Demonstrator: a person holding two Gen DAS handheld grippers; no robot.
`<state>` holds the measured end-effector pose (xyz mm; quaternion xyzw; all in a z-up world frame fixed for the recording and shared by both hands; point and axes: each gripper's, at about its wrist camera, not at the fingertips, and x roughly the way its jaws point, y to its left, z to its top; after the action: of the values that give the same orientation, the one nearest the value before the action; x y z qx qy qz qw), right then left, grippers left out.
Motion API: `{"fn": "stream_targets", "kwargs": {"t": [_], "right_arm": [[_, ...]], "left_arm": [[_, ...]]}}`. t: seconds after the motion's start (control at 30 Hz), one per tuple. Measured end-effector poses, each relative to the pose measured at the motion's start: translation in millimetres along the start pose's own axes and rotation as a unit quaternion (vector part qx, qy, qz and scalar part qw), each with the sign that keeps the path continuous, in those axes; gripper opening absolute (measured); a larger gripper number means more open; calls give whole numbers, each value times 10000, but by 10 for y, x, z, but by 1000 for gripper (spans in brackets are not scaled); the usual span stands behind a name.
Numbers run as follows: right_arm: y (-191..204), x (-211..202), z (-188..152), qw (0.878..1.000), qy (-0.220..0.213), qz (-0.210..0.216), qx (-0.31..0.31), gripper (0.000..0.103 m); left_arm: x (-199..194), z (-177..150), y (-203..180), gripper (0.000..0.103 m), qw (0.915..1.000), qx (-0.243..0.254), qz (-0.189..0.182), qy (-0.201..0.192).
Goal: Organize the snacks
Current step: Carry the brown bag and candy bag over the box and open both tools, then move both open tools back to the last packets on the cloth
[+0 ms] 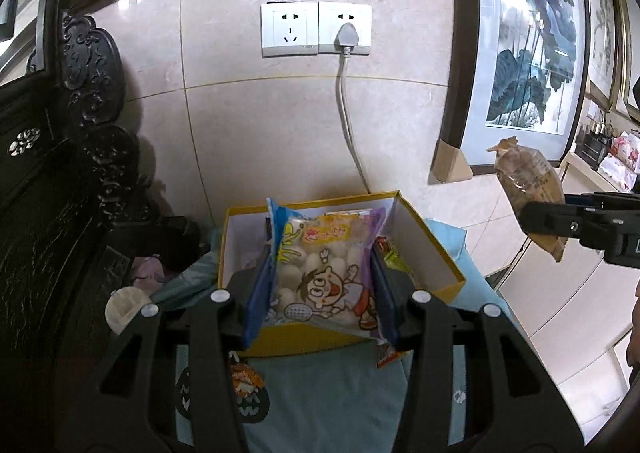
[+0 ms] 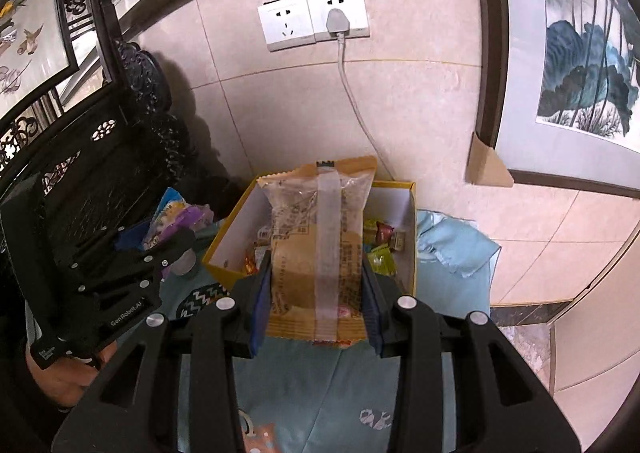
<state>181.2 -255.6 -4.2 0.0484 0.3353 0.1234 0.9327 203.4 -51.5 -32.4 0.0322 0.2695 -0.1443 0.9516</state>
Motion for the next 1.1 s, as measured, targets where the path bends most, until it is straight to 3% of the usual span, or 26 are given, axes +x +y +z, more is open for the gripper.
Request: {"fn": "stream_targets", "kwargs": {"t": [0.5, 0.53, 0.6, 0.63, 0.67, 0.7, 0.77, 0.87, 1.0, 1.1], "right_arm": [[-37, 325, 247, 9999, 48, -156, 14, 39], [-47, 396, 315, 9998, 43, -196, 15, 40], [-102, 655, 478, 9994, 231, -243, -9, 47], [-137, 794, 521, 9983, 387, -435, -33, 55], [-171, 873, 521, 9972, 449, -598, -53, 66], [-211, 954, 502, 9962, 510, -700, -65, 66], [-301, 1038, 369, 9953, 688, -681, 35, 66], [-353, 1106, -35, 9944, 888, -567, 19, 66], [-327, 1216, -674, 9917, 1238, -339, -10, 66], [-279, 1356, -1191, 9875, 1533, -347, -89, 66]], "left_arm": [[431, 343, 26, 48, 10000, -9, 86, 43], [484, 401, 34, 53, 9999, 10, 135, 32], [677, 521, 67, 74, 9996, 24, 287, 74], [811, 557, 107, 97, 9992, -26, 353, 178], [903, 558, 151, 101, 9987, -88, 412, 273], [1038, 532, 231, 101, 9972, -165, 524, 498], [1126, 425, 355, 101, 9953, -242, 643, 685], [1044, 74, 566, 101, 9949, -415, 693, 597], [866, -656, 869, 101, 9905, -904, 952, 419], [816, -1260, 1019, 101, 9853, -1145, 1076, 677]]}}
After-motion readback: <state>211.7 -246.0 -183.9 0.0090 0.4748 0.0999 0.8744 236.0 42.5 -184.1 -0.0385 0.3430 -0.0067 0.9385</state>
